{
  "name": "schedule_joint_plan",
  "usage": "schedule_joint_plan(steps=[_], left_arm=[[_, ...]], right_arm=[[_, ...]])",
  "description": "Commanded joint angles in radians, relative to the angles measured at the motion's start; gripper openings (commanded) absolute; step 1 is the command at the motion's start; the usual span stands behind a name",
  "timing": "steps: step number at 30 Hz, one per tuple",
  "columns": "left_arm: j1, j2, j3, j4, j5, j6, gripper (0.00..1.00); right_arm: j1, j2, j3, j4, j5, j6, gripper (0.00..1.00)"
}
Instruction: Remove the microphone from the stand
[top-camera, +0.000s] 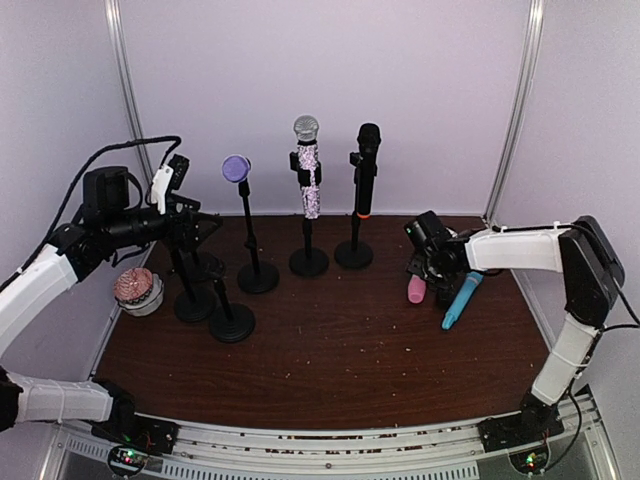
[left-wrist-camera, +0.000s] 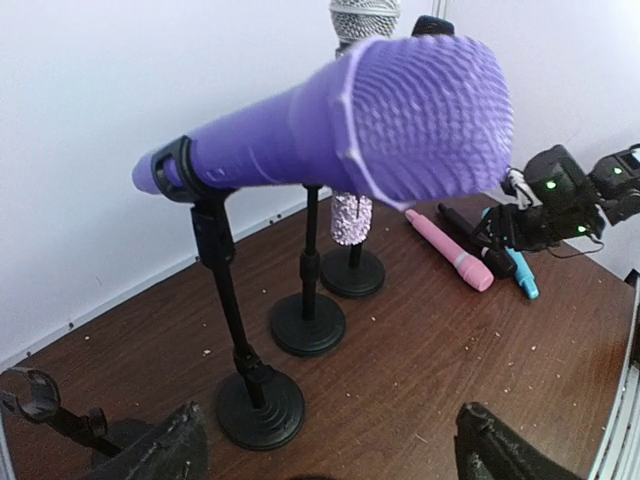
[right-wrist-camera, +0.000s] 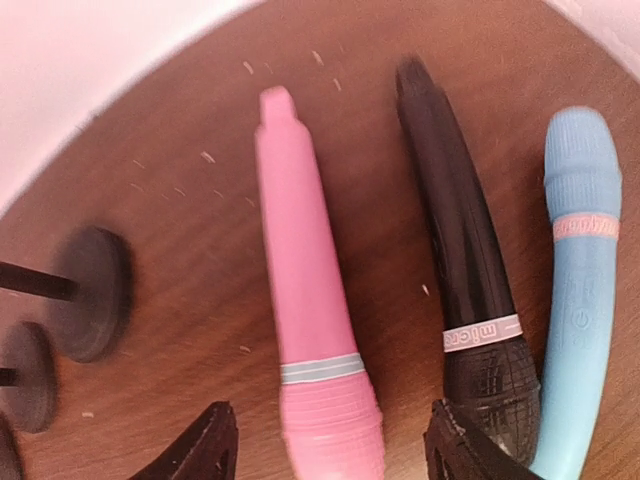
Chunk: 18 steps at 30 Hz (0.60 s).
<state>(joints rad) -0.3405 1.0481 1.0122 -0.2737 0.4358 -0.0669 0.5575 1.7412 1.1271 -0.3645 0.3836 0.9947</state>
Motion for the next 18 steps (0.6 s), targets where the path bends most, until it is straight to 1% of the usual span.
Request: schedule_joint_plan(steps=[1, 3, 6, 8, 11, 13, 16, 18], left_arm=[[0.02, 0.07, 0.084, 0.092, 0.006, 0.002, 0.85], [0.028, 0.117, 0.128, 0.09, 0.02, 0.012, 0.81], [0.046, 0.192, 0.196, 0.088, 0.038, 0.022, 0.69], [0.053, 0.244, 0.243, 0.079, 0.063, 0.052, 0.65], [0.063, 0.332, 0.326, 0.022, 0.102, 0.1, 0.65], [0.069, 0.395, 0.386, -0.024, 0.13, 0.119, 0.65], [0.081, 0.476, 0.462, -0.072, 0.19, 0.138, 0.66], [0.088, 0.525, 0.503, -0.102, 0.24, 0.158, 0.66]], right_arm=[[0.05, -0.157, -0.025, 0.071, 0.115, -0.085, 0.66], [0.083, -0.212, -0.038, 0.089, 0.139, -0.121, 0.67], [0.149, -0.294, -0.053, 0.125, 0.188, -0.184, 0.69], [0.21, -0.344, -0.062, 0.179, 0.213, -0.252, 0.71], [0.314, -0.395, -0.045, 0.254, 0.25, -0.397, 0.8], [0.373, -0.4, 0.013, 0.266, 0.259, -0.481, 0.85], [0.421, -0.398, 0.087, 0.231, 0.243, -0.546, 0.87], [0.427, -0.415, 0.09, 0.241, 0.198, -0.565, 0.88]])
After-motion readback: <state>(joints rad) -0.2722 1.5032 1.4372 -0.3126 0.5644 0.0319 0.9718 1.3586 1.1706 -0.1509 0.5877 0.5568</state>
